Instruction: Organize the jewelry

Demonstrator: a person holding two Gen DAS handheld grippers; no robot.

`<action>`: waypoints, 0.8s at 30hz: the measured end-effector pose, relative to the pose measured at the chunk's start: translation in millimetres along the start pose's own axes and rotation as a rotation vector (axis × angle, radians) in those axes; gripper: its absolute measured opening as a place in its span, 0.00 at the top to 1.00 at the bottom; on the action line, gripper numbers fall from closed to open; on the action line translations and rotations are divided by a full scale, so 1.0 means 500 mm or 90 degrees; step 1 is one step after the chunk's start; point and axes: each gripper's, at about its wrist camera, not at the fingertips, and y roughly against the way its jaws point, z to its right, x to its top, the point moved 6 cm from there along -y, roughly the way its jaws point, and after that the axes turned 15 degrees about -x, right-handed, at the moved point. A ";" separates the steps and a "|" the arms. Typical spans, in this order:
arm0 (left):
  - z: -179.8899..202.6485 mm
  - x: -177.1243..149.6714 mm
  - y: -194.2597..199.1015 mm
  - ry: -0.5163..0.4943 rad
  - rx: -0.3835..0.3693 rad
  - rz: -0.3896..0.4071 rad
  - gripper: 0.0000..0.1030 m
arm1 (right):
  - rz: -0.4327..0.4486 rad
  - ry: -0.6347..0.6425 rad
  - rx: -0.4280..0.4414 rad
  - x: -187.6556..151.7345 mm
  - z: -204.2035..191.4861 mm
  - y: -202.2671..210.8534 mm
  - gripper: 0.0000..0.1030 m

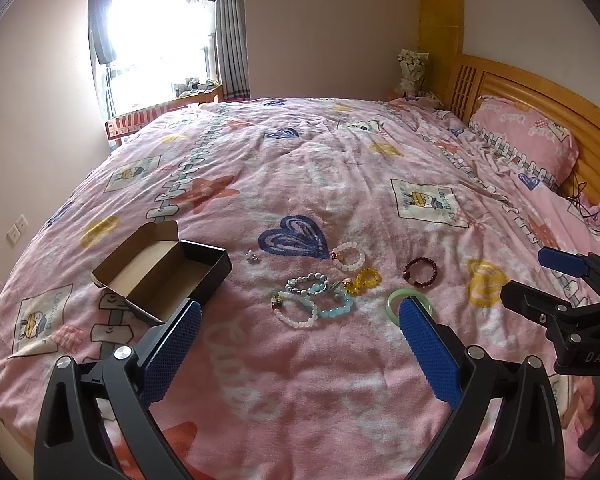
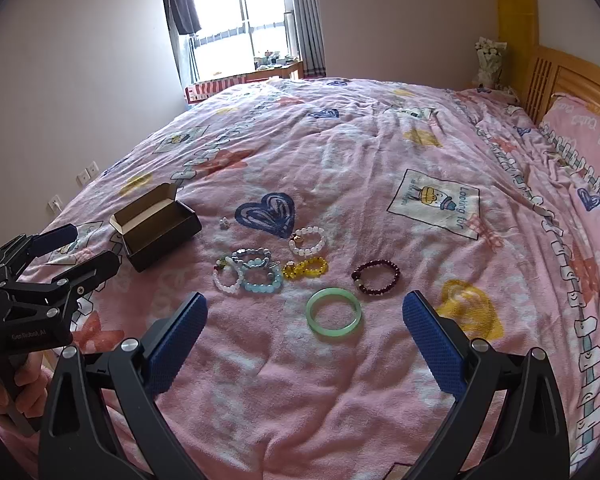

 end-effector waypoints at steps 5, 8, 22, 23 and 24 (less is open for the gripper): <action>-0.005 0.003 0.007 0.000 0.000 0.001 0.06 | 0.001 -0.002 0.000 0.002 0.003 0.002 0.07; -0.005 0.003 0.007 0.000 0.000 0.001 0.06 | 0.001 -0.001 0.000 0.002 0.002 0.002 0.07; -0.024 0.026 0.022 0.015 0.003 0.013 0.06 | 0.003 0.003 0.000 0.004 -0.004 0.007 0.07; -0.025 0.026 0.022 0.016 0.004 0.013 0.06 | 0.004 0.004 0.001 0.004 -0.005 0.007 0.07; -0.024 0.026 0.023 0.015 0.003 0.013 0.06 | 0.004 0.004 0.001 0.005 -0.006 0.006 0.07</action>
